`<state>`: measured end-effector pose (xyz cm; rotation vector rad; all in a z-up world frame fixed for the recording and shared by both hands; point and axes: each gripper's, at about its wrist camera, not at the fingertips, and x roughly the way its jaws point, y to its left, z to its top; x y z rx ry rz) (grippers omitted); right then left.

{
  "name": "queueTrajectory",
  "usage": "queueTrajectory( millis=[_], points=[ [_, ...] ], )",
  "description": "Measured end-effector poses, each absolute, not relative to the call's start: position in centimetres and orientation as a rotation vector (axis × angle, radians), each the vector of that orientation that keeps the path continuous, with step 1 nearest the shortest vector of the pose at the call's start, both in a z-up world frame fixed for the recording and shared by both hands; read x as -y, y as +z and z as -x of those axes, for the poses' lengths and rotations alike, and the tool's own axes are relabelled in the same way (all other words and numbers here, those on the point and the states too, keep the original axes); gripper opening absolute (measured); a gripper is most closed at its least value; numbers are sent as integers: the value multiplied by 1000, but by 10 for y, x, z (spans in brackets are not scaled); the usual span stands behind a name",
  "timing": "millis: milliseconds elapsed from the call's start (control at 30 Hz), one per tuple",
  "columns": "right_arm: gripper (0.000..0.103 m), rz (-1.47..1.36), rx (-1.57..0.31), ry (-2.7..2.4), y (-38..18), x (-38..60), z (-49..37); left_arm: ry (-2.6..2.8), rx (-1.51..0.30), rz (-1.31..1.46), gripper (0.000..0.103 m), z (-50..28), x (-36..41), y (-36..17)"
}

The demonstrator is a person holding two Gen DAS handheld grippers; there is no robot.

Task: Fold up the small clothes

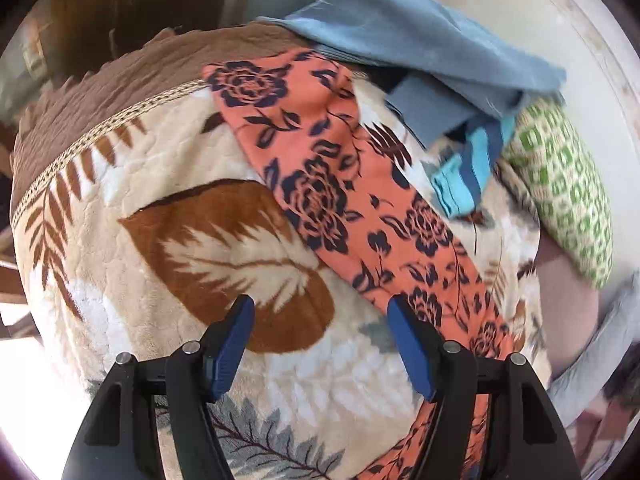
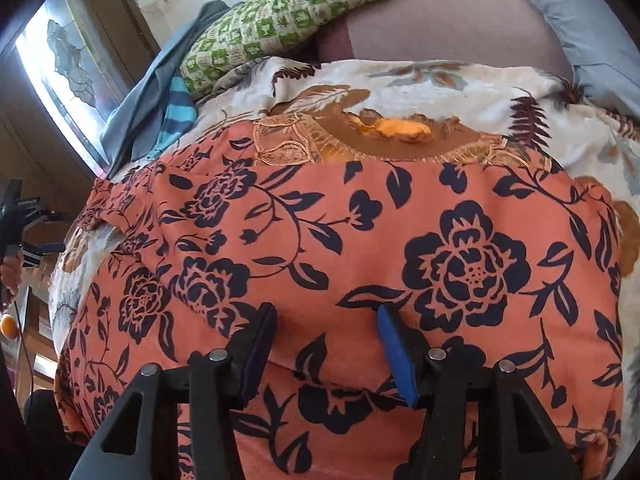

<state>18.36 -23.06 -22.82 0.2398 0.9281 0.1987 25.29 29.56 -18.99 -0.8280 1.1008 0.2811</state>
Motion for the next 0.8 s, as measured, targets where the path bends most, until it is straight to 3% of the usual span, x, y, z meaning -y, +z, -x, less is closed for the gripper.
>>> queueTrajectory(
  millis=[100,333,467,800],
  points=[
    [57,-292,-896,174,-225,241,-183,262,-1103,933,79,-261,-301,-200],
    [57,-360,-892,129,-227,260,-187,263,-1021,977,78,-294,-294,-213],
    [56,-344,-902,132,-231,259,-190,234,-954,933,60,-300,-317,-213],
    [57,-308,-899,122,-236,254,-196,168,-899,1014,58,-291,-336,-236]
  ],
)
